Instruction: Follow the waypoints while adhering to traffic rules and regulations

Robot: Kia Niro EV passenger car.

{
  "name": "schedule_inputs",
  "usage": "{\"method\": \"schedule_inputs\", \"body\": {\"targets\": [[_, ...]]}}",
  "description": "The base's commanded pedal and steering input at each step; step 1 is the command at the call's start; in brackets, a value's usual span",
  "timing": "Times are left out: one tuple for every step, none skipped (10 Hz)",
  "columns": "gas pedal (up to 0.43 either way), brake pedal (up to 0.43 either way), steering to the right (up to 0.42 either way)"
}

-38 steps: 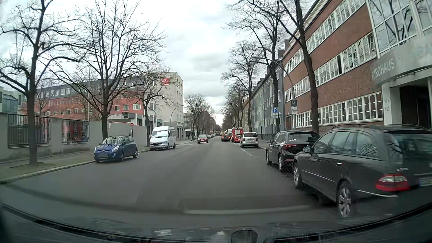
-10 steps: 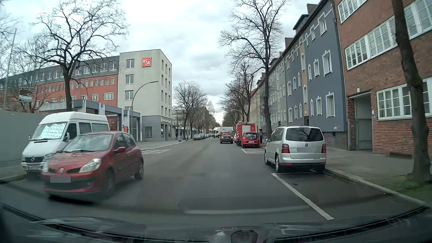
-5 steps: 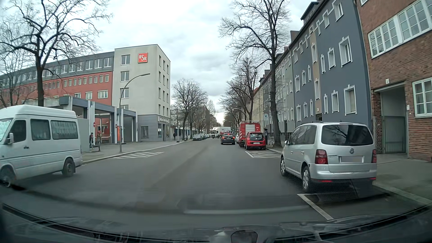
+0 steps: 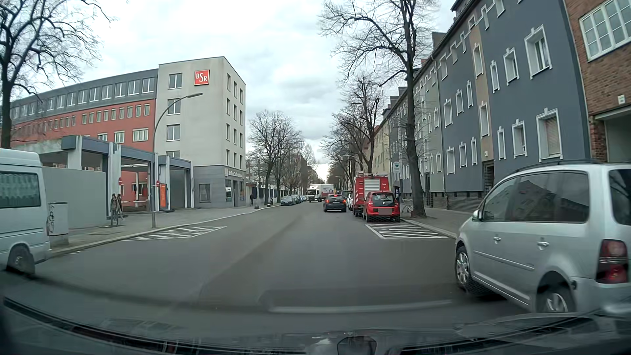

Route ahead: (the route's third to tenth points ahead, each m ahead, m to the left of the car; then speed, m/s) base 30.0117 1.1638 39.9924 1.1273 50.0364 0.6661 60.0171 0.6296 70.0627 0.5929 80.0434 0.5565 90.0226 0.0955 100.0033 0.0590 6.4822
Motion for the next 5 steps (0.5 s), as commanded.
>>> {"method": "schedule_inputs", "body": {"targets": [[0.0, 0.159, -0.006], [0.0, 0.159, -0.006], [0.0, 0.165, -0.006], [0.0, 0.165, -0.006], [0.0, 0.177, -0.005]]}}
